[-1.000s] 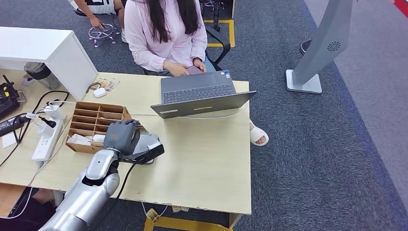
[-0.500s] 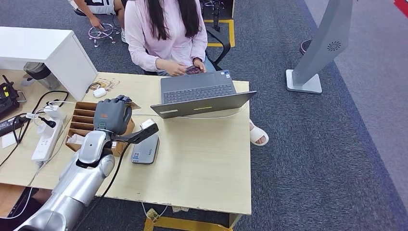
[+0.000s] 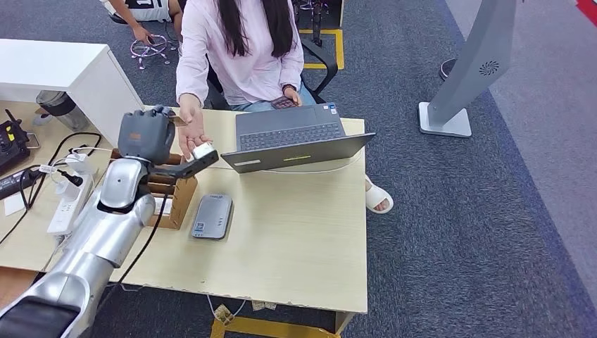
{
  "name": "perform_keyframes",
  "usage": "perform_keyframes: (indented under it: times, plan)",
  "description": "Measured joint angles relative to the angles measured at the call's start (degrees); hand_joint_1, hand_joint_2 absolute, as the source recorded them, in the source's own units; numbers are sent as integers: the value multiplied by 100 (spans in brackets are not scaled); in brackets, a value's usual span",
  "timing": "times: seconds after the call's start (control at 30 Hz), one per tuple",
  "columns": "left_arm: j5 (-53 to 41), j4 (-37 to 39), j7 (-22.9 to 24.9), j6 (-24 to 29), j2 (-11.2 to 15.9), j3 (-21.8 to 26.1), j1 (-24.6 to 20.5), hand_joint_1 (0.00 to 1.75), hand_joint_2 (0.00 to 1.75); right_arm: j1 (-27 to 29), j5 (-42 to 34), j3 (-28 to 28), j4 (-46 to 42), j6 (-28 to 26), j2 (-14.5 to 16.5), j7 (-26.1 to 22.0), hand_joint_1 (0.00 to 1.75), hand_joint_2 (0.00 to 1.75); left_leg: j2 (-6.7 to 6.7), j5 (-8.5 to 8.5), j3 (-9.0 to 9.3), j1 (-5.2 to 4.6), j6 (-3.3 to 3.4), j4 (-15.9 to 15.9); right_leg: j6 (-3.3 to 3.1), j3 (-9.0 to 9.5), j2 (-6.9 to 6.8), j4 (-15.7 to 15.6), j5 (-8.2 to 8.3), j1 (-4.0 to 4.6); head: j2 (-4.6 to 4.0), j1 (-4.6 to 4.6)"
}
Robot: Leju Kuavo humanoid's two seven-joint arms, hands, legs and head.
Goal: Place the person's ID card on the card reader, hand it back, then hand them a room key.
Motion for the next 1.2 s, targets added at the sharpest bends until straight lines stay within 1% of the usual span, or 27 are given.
perform_keyframes:
  times: [0.1, 0.2, 0.33, 0.5, 0.63, 0.73, 0.8, 0.87, 0.93, 1.03, 1.2]
  plan:
    - [-173, 459, 84, -3, 19, 8, -546, 175, 175, -9, 42, 9, 0, 51, 14, 47, 0, 0, 0, 3, 0, 0, 0, 0, 1, 0, 0, 1, 2, 0, 0, 1]
    - [-312, 811, 158, 11, -1, 8, -861, 175, 175, -18, 53, 14, 0, 64, 25, 125, 0, 0, 2, 4, 0, -1, 0, 0, 1, -1, 2, 0, 3, 0, 0, 2]
    - [-405, 1107, 213, 32, -39, 8, -1088, 175, 175, -24, 47, 13, 0, 72, 25, 202, 0, 0, 3, 3, 0, -3, 0, 0, 1, -1, 3, 0, 3, -1, 0, 2]
    - [-426, 1317, 219, 63, -63, 8, -1166, 175, 175, -27, 45, 14, 0, 80, 25, 215, 0, 0, 4, 3, 0, -3, 0, 0, 1, -2, 5, 0, 3, -1, 0, 1]
    - [-388, 1405, 219, 173, -68, 8, -1161, 0, 175, -26, 50, 14, 0, 80, 25, 200, 0, 0, 4, 3, -1, -2, 0, 0, 1, -2, 5, 0, 3, -1, 0, 1]
    - [-312, 1423, 175, 401, -63, 8, -1136, 0, 175, -26, 69, 14, 0, 78, 26, 176, 0, 0, 3, 3, -2, -2, 0, 0, 1, -2, 4, 0, 3, -1, 0, 2]
    - [-177, 1414, 24, 505, -54, 10, -1084, 0, 175, -26, 70, 14, 0, 77, 27, 161, 0, 0, 3, 3, -3, -2, 0, -1, 1, -2, 4, 0, 2, -1, 0, 1]
    - [27, 1319, -204, 614, -45, 18, -937, 0, 175, -23, 52, 14, 0, 74, 27, 151, 0, 0, 4, 3, -2, -2, 0, -1, 1, -2, 5, 0, 2, -1, 0, 1]
    - [215, 1090, -414, 666, -42, 43, -689, 0, 175, -20, 25, 13, 0, 66, 27, 149, 0, 0, 4, 2, -3, -3, 0, -1, 1, -2, 5, 0, 2, -1, 0, 2]
    - [461, 363, -611, 594, -41, 101, -80, 0, 175, -12, -51, 7, 0, 31, 30, 148, 0, 0, 11, -1, -1, -5, 1, -1, 2, -3, 11, 0, 1, -3, 0, 3]
    - [623, -1413, -639, 251, 8, 119, 1341, 0, 175, 21, -219, -64, 0, -64, 48, 134, 0, 0, 18, -14, -5, -6, 5, -3, 5, -6, 20, -2, -6, -4, 0, 6]
